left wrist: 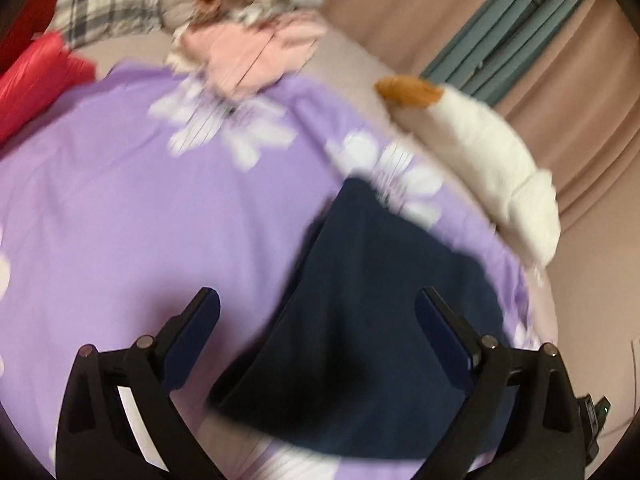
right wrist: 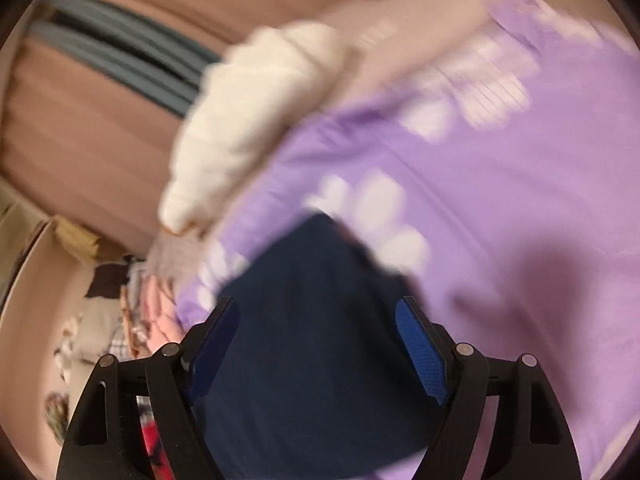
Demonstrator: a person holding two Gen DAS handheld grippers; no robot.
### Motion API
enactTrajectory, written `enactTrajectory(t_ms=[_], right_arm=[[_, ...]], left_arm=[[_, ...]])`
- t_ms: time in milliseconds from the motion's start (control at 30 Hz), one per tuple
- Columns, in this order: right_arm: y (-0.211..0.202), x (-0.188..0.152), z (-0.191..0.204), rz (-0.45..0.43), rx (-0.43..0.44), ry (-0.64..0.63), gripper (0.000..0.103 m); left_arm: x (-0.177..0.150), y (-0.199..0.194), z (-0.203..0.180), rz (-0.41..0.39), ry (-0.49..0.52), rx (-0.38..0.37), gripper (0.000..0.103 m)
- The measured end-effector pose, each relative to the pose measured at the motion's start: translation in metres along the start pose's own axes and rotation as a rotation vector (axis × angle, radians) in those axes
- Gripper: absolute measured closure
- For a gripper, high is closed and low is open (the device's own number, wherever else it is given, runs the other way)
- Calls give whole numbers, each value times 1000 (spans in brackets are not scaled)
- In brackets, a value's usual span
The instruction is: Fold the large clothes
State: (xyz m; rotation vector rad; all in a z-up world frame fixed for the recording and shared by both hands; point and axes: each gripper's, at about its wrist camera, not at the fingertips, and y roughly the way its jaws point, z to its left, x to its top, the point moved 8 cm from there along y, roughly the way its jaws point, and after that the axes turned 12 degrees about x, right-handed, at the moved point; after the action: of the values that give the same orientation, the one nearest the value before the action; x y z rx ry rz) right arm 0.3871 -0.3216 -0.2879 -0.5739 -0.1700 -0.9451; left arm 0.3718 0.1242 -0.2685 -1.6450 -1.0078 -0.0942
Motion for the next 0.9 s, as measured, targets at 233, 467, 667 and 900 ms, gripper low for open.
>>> enactTrajectory(t_ms=[233, 467, 667, 900], right_arm=[[-15, -64, -47, 52, -38, 123, 22], [25, -80, -29, 118, 120, 191, 22], [61, -61, -25, 64, 168, 211, 22], [88, -45, -16, -25, 48, -21, 52]], left_arm=[[-87, 17, 21, 226, -167, -177, 4], [-88, 37, -17, 212, -252, -267, 3], [-73, 74, -68, 244, -225, -296, 2], [-53, 99, -72, 61, -199, -96, 40]])
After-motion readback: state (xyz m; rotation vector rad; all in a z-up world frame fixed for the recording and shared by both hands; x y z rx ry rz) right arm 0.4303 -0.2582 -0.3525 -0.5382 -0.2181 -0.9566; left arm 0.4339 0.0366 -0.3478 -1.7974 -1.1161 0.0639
